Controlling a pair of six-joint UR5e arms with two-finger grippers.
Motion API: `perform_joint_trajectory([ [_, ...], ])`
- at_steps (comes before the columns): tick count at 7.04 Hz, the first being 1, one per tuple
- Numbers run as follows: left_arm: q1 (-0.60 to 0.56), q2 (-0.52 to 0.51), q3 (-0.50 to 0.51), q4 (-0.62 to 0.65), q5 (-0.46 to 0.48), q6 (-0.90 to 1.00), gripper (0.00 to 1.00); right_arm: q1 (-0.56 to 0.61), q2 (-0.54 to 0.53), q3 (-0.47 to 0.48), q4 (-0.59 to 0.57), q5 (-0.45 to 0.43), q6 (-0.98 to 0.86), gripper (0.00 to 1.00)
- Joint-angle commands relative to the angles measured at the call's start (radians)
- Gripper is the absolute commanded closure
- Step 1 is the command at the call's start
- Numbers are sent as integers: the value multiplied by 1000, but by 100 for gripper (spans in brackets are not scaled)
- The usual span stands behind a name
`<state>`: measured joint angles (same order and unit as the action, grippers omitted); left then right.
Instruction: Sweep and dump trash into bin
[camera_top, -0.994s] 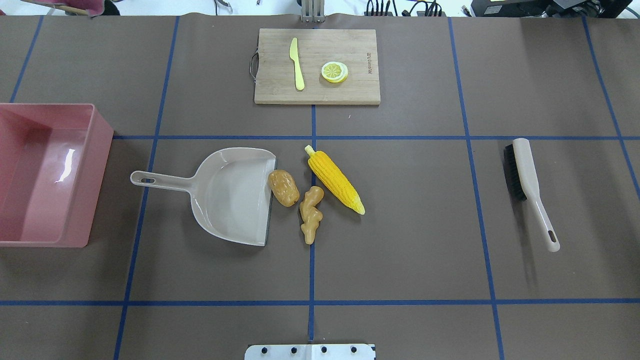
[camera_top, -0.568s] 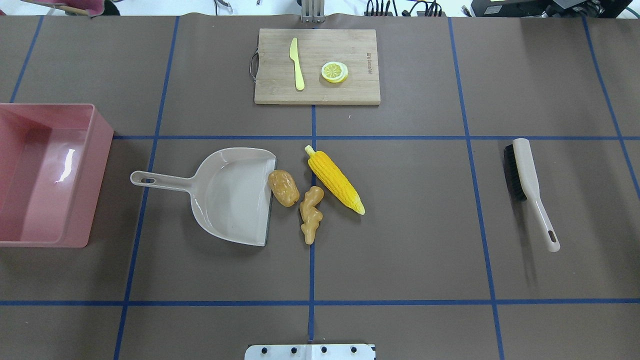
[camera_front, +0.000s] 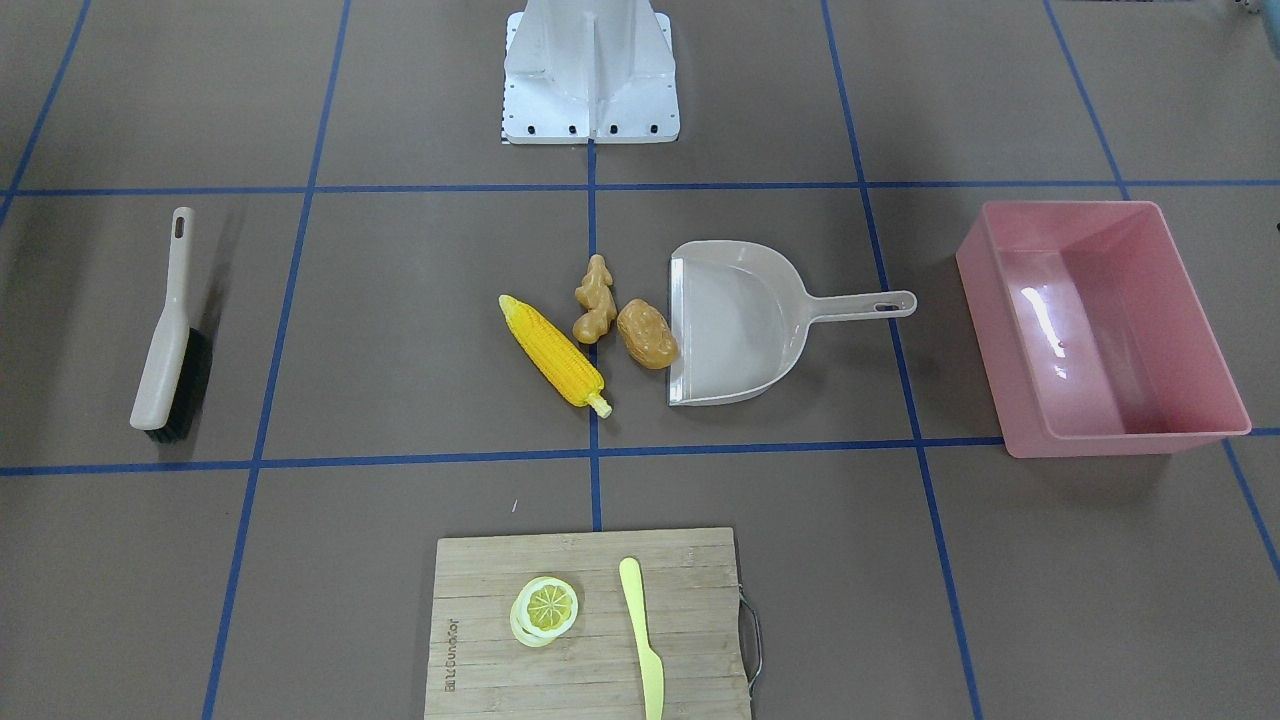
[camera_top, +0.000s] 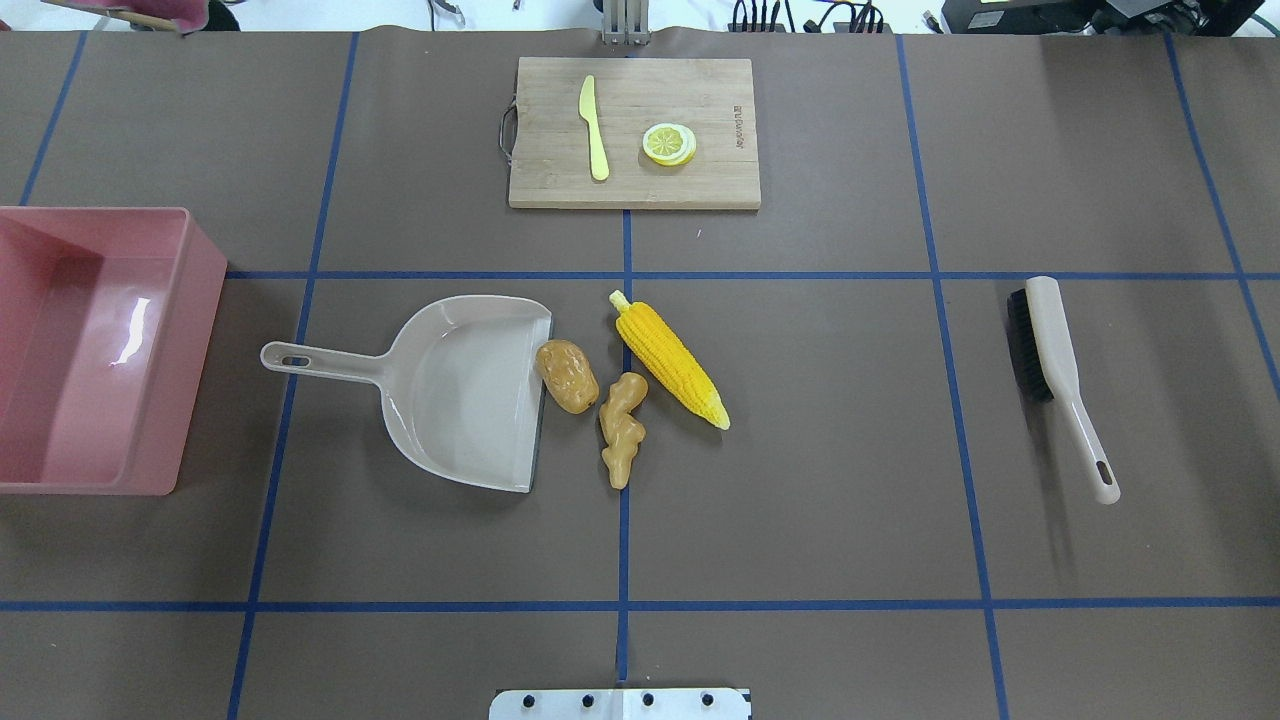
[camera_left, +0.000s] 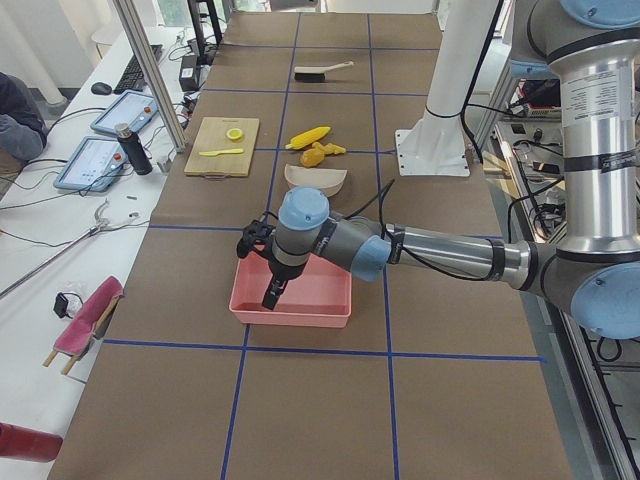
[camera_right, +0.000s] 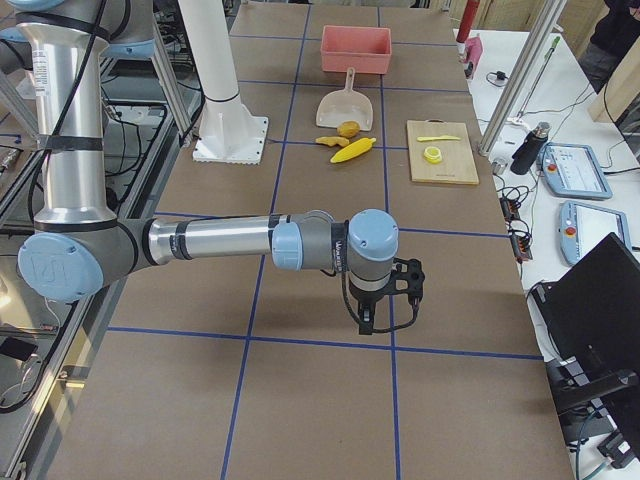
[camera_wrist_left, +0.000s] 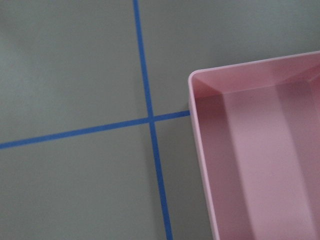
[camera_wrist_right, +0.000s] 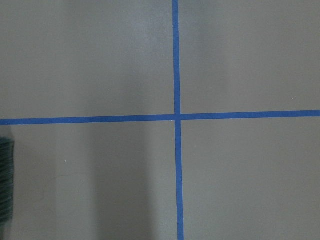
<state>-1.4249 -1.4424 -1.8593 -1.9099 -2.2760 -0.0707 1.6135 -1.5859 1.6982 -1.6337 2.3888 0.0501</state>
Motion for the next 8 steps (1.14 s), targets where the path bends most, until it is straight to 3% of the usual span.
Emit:
perform_joint_trajectory([
  [1,157,-94,-82,87,113,-9,1,0,-3,-37,-6,68,-1,0],
  [2,187,-154,-125,115,124,-8,1,0,-2,-31,-3,99,4,0],
  [3,333,-153,-135,7,124,3,1,0,-8,-25,0,102,4,0],
  [5,403,-153,-141,-26,119,6,1,-29,7,45,3,76,69,0],
  [7,426,-151,-139,-32,125,31,1,-172,1,192,-8,21,306,0],
  [8,437,-150,-156,-32,124,227,1,-314,6,301,-21,-14,442,0],
])
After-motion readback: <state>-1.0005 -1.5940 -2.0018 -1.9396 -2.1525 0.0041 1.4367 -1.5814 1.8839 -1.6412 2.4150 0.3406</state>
